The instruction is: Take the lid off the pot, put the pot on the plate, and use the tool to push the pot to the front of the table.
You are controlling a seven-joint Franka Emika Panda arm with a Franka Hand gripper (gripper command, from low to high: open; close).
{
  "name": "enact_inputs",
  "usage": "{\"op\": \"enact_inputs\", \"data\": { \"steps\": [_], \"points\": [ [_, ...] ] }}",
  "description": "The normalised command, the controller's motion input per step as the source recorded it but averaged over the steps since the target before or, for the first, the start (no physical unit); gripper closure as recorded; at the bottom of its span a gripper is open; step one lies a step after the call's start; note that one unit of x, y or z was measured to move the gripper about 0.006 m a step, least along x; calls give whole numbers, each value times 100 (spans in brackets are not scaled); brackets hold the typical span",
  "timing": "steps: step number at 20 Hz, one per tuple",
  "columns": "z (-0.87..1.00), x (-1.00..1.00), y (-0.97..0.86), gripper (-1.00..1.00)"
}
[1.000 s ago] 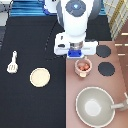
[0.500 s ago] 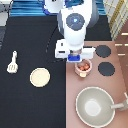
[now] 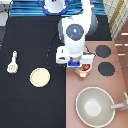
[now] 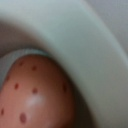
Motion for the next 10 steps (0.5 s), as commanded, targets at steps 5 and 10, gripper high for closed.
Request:
{"op": "enact_inputs", "data": {
  "steps": [5, 10],
  "points": [
    [-2, 22, 0, 100],
    [3, 15, 0, 100]
  ]
}}
